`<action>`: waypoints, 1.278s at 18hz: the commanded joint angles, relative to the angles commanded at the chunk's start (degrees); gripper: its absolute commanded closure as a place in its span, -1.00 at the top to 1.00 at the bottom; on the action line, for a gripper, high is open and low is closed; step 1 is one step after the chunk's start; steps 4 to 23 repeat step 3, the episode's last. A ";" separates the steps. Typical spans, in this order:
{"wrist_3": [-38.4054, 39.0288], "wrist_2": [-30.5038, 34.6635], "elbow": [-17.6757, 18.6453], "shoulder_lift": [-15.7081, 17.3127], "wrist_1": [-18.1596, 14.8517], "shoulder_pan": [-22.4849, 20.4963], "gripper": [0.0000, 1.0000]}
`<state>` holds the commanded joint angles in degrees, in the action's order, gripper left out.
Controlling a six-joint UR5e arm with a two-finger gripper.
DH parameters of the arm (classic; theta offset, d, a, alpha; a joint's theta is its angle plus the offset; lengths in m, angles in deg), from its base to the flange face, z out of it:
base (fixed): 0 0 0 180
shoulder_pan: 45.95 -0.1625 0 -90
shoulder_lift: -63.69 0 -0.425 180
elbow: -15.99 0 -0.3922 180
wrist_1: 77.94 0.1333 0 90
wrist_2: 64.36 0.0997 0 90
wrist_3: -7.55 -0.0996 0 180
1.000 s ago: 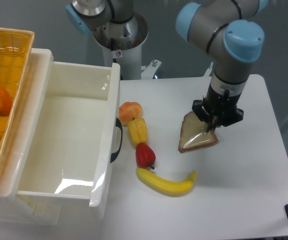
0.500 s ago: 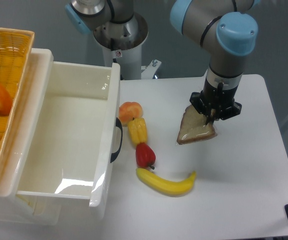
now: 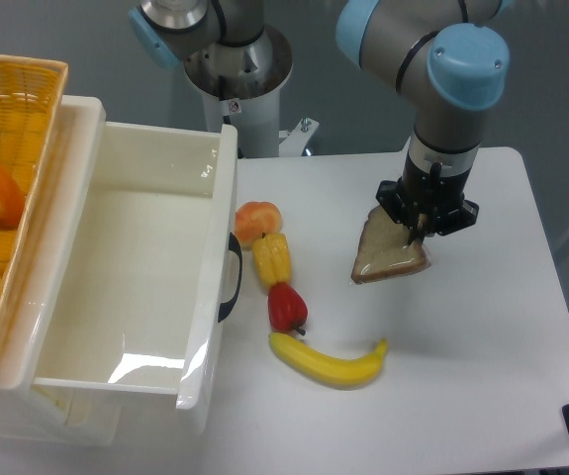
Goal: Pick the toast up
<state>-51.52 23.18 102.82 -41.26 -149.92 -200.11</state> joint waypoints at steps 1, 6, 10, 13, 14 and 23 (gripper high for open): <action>0.09 0.09 0.00 -0.09 0.09 0.09 -1.00; 0.09 0.00 0.09 -0.09 0.09 0.09 -1.00; 0.09 0.00 0.09 -0.09 0.09 0.09 -1.00; 0.09 0.00 0.09 -0.09 0.09 0.09 -1.00; 0.09 0.00 0.09 -0.09 0.09 0.09 -1.00; 0.09 0.00 0.09 -0.09 0.09 0.09 -1.00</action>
